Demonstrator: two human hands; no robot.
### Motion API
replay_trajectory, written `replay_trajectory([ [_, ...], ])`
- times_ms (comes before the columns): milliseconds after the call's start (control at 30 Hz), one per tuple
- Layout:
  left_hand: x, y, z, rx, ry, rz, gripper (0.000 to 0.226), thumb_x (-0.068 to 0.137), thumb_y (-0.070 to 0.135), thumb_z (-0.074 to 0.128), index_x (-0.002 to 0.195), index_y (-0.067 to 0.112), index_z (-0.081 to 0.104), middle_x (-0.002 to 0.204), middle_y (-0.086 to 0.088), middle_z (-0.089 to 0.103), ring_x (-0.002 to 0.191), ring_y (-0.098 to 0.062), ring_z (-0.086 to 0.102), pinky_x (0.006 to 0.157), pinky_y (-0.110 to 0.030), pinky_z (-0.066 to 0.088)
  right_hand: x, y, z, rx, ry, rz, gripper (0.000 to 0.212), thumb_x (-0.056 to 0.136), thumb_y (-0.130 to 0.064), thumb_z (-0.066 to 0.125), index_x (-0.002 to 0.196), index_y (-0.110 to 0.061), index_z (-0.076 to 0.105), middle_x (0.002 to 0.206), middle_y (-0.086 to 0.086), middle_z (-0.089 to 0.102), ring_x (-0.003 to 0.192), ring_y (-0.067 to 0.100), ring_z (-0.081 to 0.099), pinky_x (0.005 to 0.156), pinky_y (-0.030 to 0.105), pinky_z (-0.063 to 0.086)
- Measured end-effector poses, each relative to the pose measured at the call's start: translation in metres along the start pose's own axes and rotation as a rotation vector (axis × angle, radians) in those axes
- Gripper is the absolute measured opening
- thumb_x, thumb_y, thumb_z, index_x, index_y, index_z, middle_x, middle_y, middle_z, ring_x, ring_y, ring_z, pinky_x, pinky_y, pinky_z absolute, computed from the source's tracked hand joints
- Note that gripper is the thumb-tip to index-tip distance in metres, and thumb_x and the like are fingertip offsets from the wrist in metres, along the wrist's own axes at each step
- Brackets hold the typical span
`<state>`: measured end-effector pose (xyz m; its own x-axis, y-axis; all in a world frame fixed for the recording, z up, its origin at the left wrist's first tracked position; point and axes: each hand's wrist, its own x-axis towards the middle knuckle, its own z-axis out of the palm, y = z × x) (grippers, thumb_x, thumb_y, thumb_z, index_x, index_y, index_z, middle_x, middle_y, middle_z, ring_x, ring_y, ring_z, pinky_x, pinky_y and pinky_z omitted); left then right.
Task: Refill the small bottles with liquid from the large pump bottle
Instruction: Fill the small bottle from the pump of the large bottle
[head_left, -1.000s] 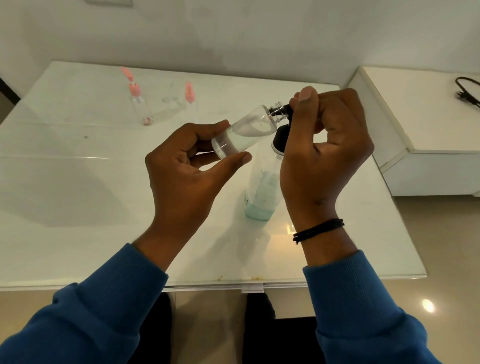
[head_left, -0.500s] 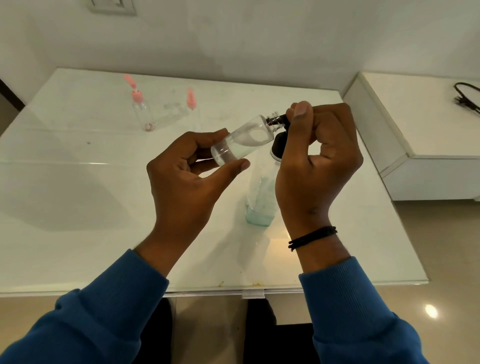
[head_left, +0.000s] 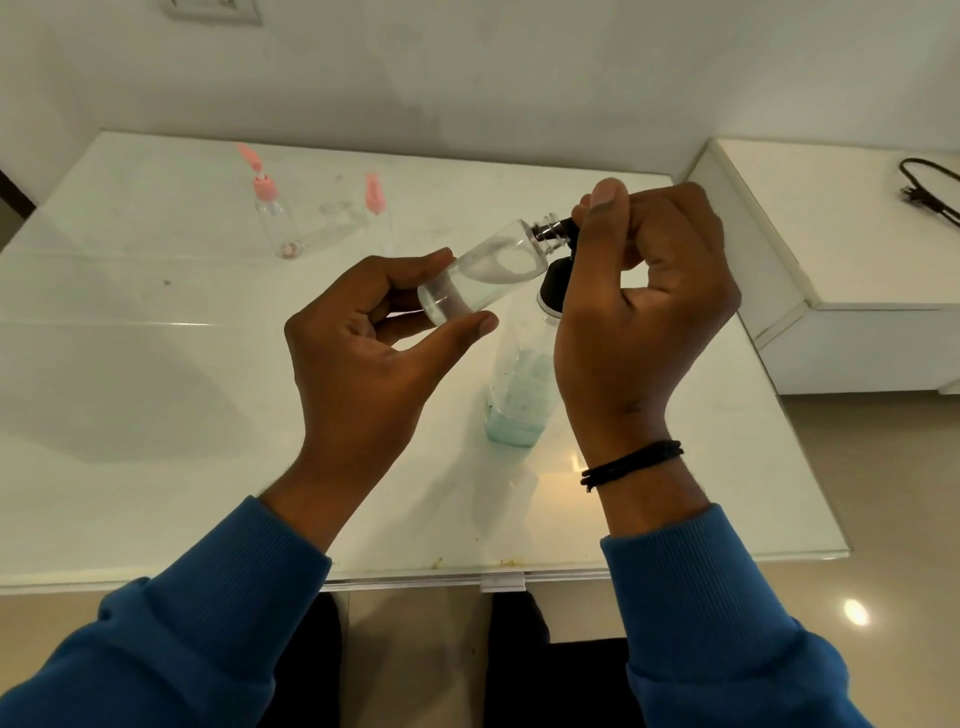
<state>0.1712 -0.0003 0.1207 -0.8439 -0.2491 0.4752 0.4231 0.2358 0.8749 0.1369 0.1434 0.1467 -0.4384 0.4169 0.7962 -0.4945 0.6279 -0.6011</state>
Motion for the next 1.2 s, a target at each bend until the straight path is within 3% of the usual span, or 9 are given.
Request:
replay_trajectory([
  [133,0.000,-0.001,-0.001,0.017,0.005,0.000,0.044,0.076,0.018,0.091,0.114,0.013,0.070,0.110,0.001,0.073,0.100,-0.016,0.073,0.082,-0.023,0.061,-0.009,0.000,0.000,0.029,-0.007,0.026,0.030,0.099,-0.012,0.059,0.072,-0.002,0.066,0.074,0.006,0.062,0.068,0.027,0.056,0.058,0.051,0.044],
  [767,0.000,-0.002,0.000,0.012,0.000,0.018,0.044,0.076,0.017,0.091,0.114,0.014,0.069,0.109,0.006,0.072,0.101,-0.012,0.073,0.082,-0.022,0.060,-0.005,-0.002,0.000,0.033,-0.010,0.019,0.031,0.099,-0.011,0.059,0.070,-0.002,0.065,0.073,0.002,0.059,0.066,0.028,0.054,0.058,0.050,0.043],
  [933,-0.002,-0.003,0.000,-0.006,-0.001,-0.001,0.045,0.075,0.016,0.091,0.114,0.013,0.070,0.108,0.000,0.074,0.100,-0.018,0.073,0.082,-0.026,0.062,-0.006,0.000,0.000,0.038,-0.016,0.037,0.031,0.099,-0.013,0.058,0.070,-0.003,0.065,0.074,0.002,0.060,0.067,0.028,0.055,0.058,0.051,0.043],
  [1200,-0.001,-0.001,0.000,-0.008,0.001,0.000,0.044,0.075,0.016,0.091,0.114,0.015,0.069,0.107,0.008,0.072,0.098,-0.011,0.073,0.082,-0.021,0.060,-0.009,-0.002,0.000,0.045,-0.013,0.053,0.029,0.100,-0.013,0.058,0.074,-0.003,0.068,0.076,0.004,0.063,0.070,0.029,0.058,0.060,0.053,0.045],
])
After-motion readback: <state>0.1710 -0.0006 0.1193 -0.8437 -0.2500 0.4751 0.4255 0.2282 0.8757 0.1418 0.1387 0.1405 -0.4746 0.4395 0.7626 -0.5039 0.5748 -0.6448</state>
